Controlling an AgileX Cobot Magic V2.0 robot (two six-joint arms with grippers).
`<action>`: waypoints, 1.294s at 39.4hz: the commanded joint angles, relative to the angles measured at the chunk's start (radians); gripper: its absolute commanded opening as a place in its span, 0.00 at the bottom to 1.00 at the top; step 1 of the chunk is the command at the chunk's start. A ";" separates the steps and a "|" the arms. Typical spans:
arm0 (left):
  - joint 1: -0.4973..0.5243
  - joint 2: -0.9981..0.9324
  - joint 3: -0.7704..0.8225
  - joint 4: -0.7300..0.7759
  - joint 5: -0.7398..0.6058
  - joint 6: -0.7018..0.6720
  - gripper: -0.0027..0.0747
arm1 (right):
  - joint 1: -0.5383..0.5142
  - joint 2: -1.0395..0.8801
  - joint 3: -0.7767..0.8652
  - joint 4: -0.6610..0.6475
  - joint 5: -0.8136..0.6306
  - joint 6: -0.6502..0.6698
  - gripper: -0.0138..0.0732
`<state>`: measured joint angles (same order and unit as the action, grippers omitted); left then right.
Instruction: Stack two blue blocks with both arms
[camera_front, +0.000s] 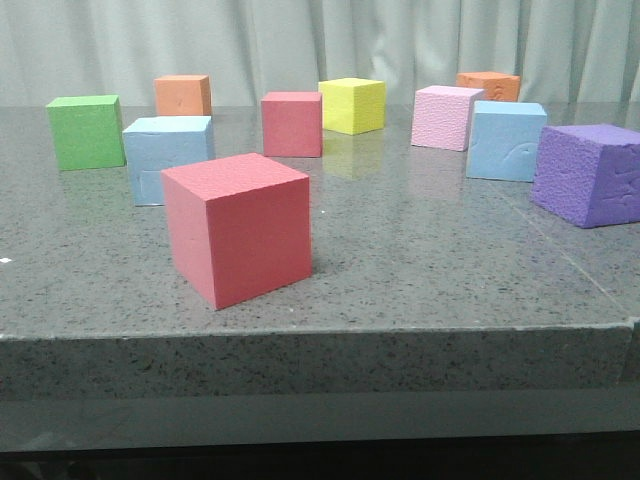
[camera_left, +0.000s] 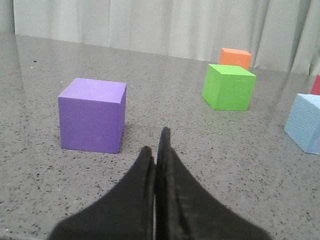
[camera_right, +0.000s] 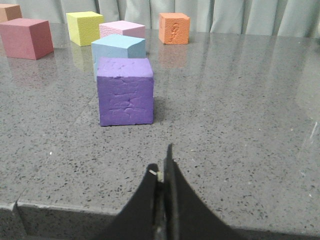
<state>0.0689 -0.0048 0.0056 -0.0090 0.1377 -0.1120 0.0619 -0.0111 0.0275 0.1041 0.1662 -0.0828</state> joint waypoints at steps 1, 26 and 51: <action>0.002 -0.017 0.003 -0.007 -0.089 -0.001 0.01 | -0.007 -0.017 -0.005 0.005 -0.077 -0.004 0.08; 0.002 -0.017 0.003 -0.007 -0.089 -0.001 0.01 | -0.007 -0.017 -0.005 0.005 -0.077 -0.004 0.08; 0.002 -0.017 0.003 -0.007 -0.089 -0.001 0.01 | -0.007 -0.017 -0.005 0.005 -0.091 -0.004 0.08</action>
<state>0.0689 -0.0048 0.0056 -0.0090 0.1377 -0.1120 0.0619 -0.0111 0.0275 0.1041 0.1662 -0.0828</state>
